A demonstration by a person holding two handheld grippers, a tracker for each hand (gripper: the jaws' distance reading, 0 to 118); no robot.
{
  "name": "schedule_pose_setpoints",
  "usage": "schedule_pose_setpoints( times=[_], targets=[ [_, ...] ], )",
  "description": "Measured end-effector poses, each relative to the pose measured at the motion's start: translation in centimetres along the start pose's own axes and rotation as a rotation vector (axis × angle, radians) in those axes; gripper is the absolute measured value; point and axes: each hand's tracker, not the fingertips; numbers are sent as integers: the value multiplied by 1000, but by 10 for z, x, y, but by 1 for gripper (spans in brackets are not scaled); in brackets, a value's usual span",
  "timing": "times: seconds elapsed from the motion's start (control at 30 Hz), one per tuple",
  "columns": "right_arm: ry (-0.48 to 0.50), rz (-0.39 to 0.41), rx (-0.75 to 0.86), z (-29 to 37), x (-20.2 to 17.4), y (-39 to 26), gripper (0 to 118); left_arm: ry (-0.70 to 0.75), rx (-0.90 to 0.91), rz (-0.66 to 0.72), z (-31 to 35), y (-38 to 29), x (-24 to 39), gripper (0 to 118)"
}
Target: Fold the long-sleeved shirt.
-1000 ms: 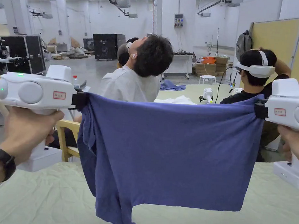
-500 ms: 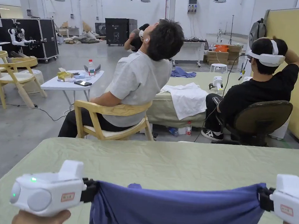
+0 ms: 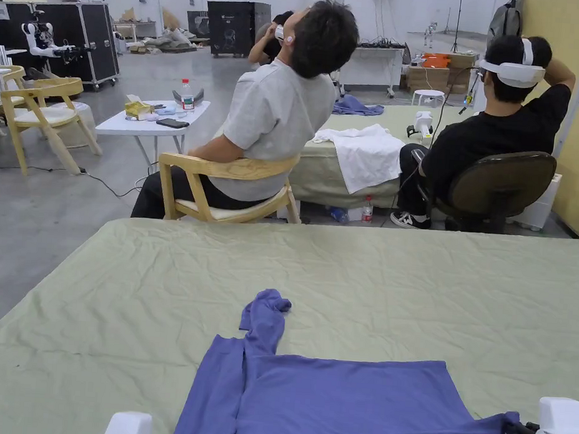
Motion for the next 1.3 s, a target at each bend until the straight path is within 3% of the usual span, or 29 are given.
schedule_pose_setpoints(
  times=[0.27,0.43,0.53,0.6,0.63,0.67,0.7,0.8,1.03,1.13,1.17,1.2,1.27,1.3],
  targets=[
    [-1,67,-153,-9,-9,-47,8,27,-154,-15,-12,-39,14,5],
    [-6,-12,-225,-28,-4,-57,8,22,-297,-1,-38,-44,13,5],
    [2,-12,-253,-33,-3,-64,8,21,-318,-5,-46,-51,14,6],
    [6,-12,-263,-37,0,-69,19,29,-322,8,-47,-56,14,13],
    [10,-9,-280,-39,0,-70,34,36,-316,26,-47,-57,14,24],
    [7,10,-304,-41,-1,-69,52,40,-321,41,-47,-58,13,42],
    [-4,42,-325,-41,-3,-69,56,40,-324,61,-45,-58,13,48],
    [-17,97,-283,-31,-8,-64,56,22,-280,98,-34,-55,11,49],
    [13,79,-90,8,-21,-22,56,71,-63,114,7,-13,22,49],
    [20,94,-3,28,-36,1,55,91,17,86,18,15,28,49],
    [24,87,22,34,-40,7,48,93,32,78,21,22,32,45],
    [33,77,46,41,-44,13,39,95,54,67,24,31,33,38],
    [61,55,103,53,-51,20,10,77,103,42,26,40,41,12],
    [68,52,128,58,-54,20,7,67,113,33,26,42,44,5]
  ],
)
